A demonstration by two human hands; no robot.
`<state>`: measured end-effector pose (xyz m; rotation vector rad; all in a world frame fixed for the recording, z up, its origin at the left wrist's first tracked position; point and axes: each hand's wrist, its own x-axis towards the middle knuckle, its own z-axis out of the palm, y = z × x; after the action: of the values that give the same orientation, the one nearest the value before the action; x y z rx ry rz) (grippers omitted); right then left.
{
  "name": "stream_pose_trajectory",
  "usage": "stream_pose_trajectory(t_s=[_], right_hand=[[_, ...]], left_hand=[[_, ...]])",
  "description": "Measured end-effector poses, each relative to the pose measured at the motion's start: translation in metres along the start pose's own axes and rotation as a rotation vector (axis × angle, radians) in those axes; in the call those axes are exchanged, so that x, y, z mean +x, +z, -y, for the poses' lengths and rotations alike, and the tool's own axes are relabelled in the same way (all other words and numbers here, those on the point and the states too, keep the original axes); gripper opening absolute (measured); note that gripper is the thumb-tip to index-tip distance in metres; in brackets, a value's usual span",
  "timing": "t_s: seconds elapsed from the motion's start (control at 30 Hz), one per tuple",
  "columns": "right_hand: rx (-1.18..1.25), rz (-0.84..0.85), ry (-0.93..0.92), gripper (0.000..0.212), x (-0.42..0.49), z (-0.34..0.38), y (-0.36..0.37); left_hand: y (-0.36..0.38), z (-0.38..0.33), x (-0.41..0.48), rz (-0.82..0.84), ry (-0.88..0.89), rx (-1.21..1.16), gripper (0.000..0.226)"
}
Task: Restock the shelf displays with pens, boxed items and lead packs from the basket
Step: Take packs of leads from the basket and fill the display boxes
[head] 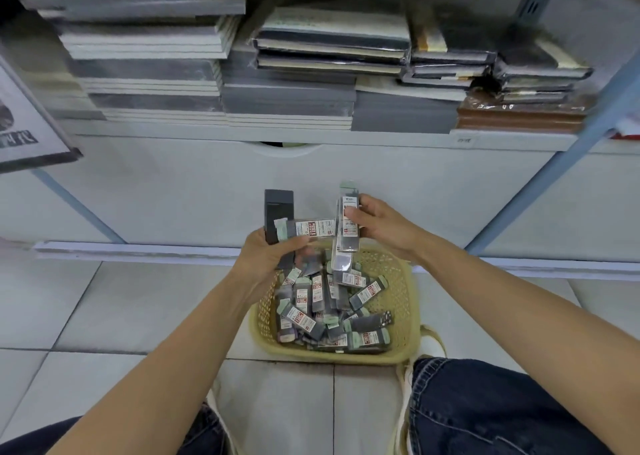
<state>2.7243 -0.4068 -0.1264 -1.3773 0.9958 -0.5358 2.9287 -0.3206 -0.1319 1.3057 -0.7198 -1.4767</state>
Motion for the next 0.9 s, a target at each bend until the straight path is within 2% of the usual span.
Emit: stream_pose_trajectory(t_s=[0.07, 0.2, 0.3, 0.4, 0.53, 0.77, 0.9], right_hand=[[0.008, 0.018, -0.012, 0.03, -0.006, 0.014, 0.003], [-0.066, 0.084, -0.107, 0.024, -0.026, 0.056, 0.005], [-0.041, -0.069, -0.237, 0.028, -0.04, 0.101, -0.004], [0.087, -0.213, -0.342, 0.034, -0.056, 0.147, -0.021], [0.111, -0.333, -0.474, 0.036, -0.078, 0.195, -0.041], [-0.027, -0.358, -0.607, 0.034, -0.124, 0.253, -0.089], [0.016, -0.601, -0.738, 0.032, -0.139, 0.298, -0.14]], left_hand=[[0.009, -0.011, -0.007, -0.109, 0.1, -0.057, 0.023], [0.032, -0.047, -0.017, -0.249, 0.298, -0.077, 0.012], [0.05, -0.088, -0.024, -0.245, 0.422, -0.063, 0.006], [0.067, -0.123, -0.031, -0.171, 0.467, 0.039, 0.009], [0.098, -0.156, -0.04, -0.023, 0.407, 0.083, 0.008], [0.163, -0.214, -0.051, 0.148, 0.522, 0.178, 0.01], [0.193, -0.248, -0.052, 0.184, 0.611, 0.193, 0.012]])
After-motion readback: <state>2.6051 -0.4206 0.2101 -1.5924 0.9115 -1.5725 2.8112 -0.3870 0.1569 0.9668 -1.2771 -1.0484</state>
